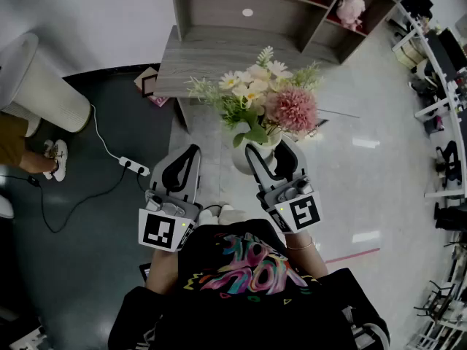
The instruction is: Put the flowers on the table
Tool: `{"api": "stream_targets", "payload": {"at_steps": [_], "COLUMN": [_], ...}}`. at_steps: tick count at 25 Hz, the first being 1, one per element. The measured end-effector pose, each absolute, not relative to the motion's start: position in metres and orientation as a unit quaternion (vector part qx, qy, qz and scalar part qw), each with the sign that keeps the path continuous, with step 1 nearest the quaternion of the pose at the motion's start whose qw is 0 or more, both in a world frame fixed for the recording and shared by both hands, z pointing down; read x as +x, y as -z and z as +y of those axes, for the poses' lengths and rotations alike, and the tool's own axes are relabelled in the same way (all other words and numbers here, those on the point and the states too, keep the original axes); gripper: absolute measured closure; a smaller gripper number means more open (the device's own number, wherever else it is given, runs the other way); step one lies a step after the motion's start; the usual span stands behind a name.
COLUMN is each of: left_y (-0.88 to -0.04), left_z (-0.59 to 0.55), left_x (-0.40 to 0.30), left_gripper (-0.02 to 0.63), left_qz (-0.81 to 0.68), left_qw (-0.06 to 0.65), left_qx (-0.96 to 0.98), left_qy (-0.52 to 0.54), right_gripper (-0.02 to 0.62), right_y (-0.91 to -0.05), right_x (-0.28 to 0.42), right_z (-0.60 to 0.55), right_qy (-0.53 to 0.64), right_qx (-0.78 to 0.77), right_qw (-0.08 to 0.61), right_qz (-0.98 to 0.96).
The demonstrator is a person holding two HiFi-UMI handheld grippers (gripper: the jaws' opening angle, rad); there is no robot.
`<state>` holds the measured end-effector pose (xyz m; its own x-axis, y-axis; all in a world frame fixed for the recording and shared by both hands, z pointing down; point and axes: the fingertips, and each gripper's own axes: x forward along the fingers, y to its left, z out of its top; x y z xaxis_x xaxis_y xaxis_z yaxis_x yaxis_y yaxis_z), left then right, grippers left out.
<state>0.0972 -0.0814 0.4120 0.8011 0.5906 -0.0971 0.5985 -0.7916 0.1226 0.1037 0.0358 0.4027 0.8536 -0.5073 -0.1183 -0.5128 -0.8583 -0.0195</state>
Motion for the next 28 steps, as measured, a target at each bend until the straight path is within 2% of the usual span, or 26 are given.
{"api": "stream_targets", "payload": {"at_steps": [4,28], "left_y": [-0.417,-0.408], "left_z": [-0.081,-0.083], "left_x": [0.095,0.097], "left_gripper": [0.577,0.577], "left_qz": [0.326,0.305], "left_qw": [0.044,0.036], "left_qx": [0.944,0.951], "left_qy": [0.025,0.035], "right_gripper": [0.354,0.353], "right_y": [-0.402,-0.404], "right_x": [0.104,0.103], "right_z": [0.036,0.039], "right_qy": [-0.055,-0.044], "right_qx": [-0.961,-0.957], "right_qw": [0.027,0.024], "right_qz": [0.268,0.285]}}
